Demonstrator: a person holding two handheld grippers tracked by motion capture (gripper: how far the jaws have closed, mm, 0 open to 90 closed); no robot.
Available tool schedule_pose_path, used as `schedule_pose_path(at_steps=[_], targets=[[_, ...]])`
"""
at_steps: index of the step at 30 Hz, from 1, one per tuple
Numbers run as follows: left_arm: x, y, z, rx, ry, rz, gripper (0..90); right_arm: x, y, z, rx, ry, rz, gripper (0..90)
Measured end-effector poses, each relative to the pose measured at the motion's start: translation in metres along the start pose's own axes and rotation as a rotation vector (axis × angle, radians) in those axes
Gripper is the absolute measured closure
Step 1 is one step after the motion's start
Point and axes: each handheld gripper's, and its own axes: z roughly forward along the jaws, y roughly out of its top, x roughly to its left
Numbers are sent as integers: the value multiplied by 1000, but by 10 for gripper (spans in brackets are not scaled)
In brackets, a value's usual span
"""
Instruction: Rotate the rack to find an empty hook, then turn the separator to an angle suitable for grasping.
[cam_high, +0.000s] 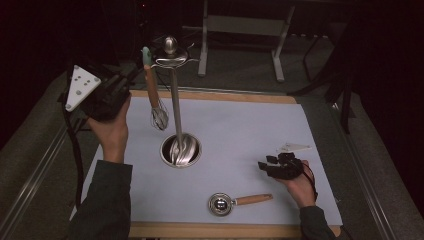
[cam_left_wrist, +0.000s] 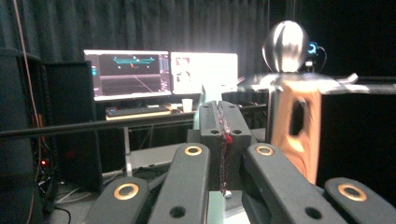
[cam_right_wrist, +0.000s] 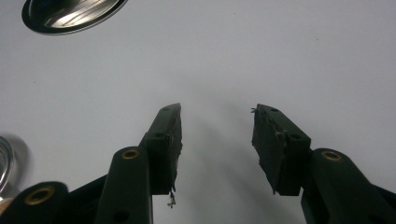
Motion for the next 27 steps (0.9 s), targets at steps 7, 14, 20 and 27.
schedule_pose_path(at_steps=[7,14,20,27], targets=[[1,-24,-8,48,5,2,896,-1,-1,-2,-1,-1,0,522],[6,-49,-15,99,15,-23,896,-1,-2,-2,-2,-2,-3,522],[11,-69,-21,139,30,-46,895,-1,-2,-4,-6,-4,2,522],[14,-104,-31,215,47,-73,885,-2,-2,-7,-8,-7,3,522]])
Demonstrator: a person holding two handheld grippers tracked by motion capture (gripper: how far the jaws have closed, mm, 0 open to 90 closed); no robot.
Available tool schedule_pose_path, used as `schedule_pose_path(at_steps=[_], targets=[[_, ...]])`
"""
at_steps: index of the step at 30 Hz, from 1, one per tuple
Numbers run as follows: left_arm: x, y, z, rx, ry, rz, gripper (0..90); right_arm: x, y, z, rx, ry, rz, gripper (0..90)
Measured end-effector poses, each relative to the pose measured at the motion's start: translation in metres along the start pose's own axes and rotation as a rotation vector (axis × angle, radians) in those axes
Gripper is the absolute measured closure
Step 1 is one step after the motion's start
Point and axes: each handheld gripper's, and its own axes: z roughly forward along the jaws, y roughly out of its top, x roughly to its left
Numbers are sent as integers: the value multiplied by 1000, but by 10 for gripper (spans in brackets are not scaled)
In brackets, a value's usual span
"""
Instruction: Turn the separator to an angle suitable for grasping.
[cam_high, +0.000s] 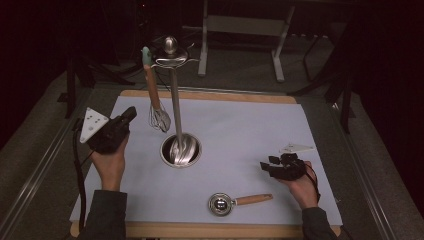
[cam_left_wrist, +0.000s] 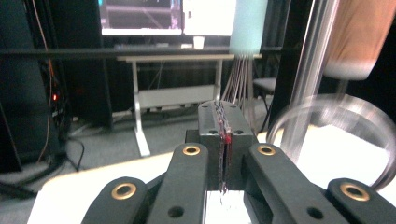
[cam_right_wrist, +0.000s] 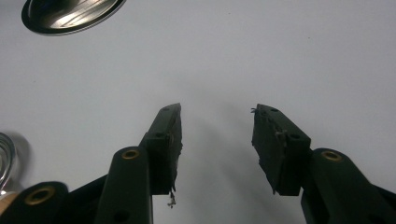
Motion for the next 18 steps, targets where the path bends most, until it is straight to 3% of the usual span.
schedule_pose_path(at_steps=[5,6,7,11,18], targets=[[3,-23,0,50,8,-20,883,1,0,-2,-1,0,-5,524],[4,-35,0,73,10,-33,881,2,0,-4,0,1,-12,526],[4,-35,0,73,10,-33,880,3,0,-4,0,1,-15,528],[5,-65,2,132,11,-67,879,6,0,-7,4,6,-27,540],[3,-99,9,214,8,-78,873,14,0,-10,15,19,-69,580]])
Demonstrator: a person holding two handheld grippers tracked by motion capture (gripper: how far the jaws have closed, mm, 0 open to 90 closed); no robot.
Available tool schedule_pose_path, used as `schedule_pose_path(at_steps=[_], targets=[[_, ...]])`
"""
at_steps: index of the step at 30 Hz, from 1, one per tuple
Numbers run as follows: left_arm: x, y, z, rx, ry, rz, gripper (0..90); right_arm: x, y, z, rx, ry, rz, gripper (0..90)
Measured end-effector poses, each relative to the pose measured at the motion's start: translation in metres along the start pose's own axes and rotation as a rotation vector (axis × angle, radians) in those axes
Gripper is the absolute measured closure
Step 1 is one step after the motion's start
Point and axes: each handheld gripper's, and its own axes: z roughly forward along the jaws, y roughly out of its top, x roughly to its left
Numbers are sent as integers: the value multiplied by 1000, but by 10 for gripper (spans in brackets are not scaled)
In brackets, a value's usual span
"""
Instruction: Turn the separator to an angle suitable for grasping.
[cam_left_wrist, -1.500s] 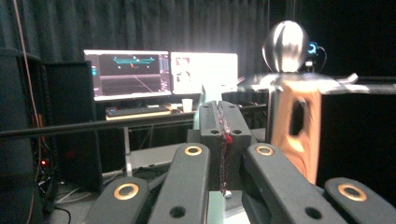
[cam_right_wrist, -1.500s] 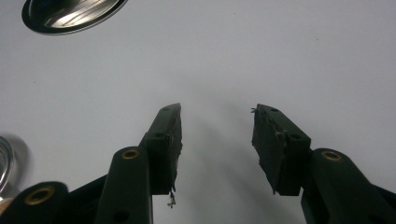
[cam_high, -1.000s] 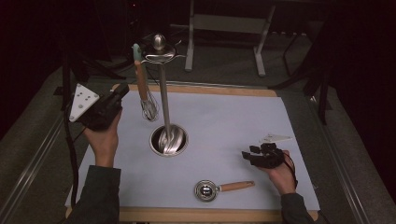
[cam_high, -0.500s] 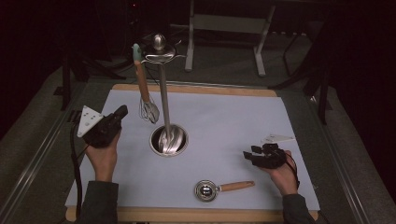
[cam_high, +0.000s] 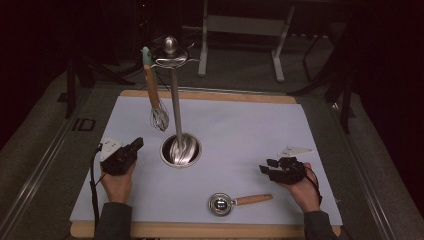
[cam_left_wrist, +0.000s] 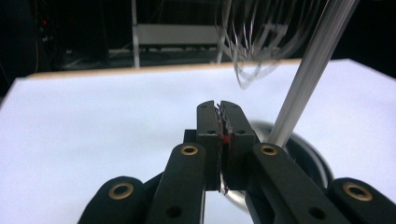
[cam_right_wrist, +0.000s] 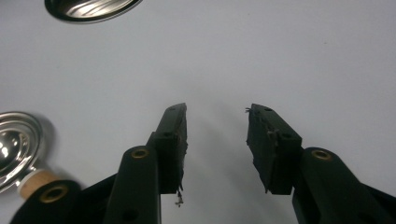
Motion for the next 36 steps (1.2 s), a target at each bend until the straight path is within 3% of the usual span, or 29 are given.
schedule_pose_path(at_steps=[4,10,20,25,32,36], targets=[[1,-8,7,42,-1,1,858,5,-2,0,10,3,-17,590],[4,-18,13,59,-20,-17,829,6,-5,0,14,10,-5,602],[16,-33,20,98,21,-53,784,14,-14,2,44,14,-38,722],[14,-33,21,111,25,-40,769,18,-15,1,44,18,-52,762],[12,-33,22,116,29,-26,762,25,-16,0,58,26,-78,885],[12,-33,22,118,29,-26,759,31,-16,-2,62,35,-104,894]])
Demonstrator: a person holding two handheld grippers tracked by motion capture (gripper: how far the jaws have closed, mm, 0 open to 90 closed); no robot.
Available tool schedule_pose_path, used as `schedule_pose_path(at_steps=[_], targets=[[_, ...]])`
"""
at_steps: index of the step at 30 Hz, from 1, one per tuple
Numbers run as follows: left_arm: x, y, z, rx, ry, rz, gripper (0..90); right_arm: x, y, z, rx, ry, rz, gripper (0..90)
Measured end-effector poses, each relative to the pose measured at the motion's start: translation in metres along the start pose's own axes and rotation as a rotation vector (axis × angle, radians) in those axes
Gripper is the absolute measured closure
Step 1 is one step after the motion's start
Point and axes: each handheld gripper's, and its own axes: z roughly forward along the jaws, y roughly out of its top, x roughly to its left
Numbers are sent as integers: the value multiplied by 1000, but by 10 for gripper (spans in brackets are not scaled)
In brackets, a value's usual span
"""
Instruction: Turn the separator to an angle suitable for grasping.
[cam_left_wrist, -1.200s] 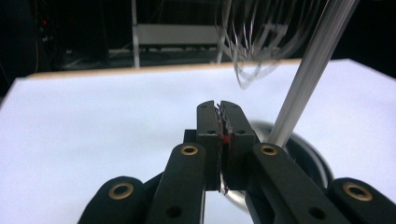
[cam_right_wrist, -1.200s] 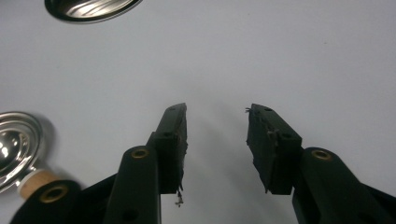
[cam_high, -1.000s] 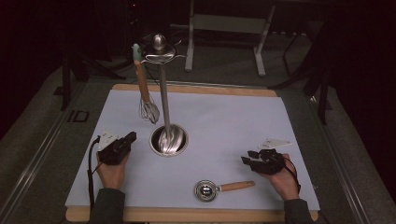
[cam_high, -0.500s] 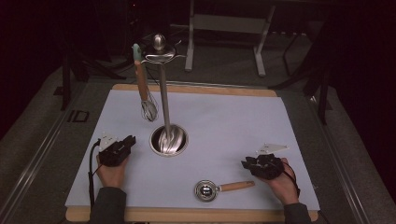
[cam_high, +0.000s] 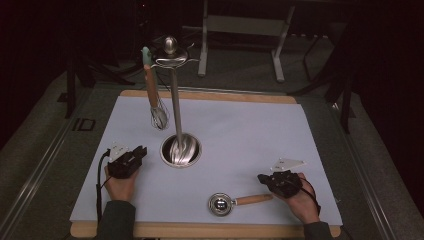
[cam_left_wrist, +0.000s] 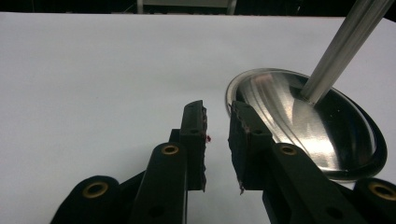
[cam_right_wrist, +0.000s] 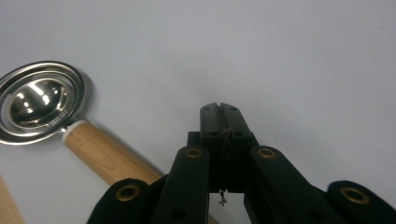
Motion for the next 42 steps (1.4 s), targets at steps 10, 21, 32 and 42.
schedule_pose_path(at_steps=[10,21,32,42], targets=[[-1,0,1,5,2,4,755,9,-5,-2,13,25,-41,893],[-1,0,1,8,0,8,754,20,-13,-2,46,60,-64,895],[-2,0,1,9,-1,9,755,28,-24,-1,73,87,-91,894],[-2,0,1,10,0,9,755,32,-34,-4,87,100,-95,896]])
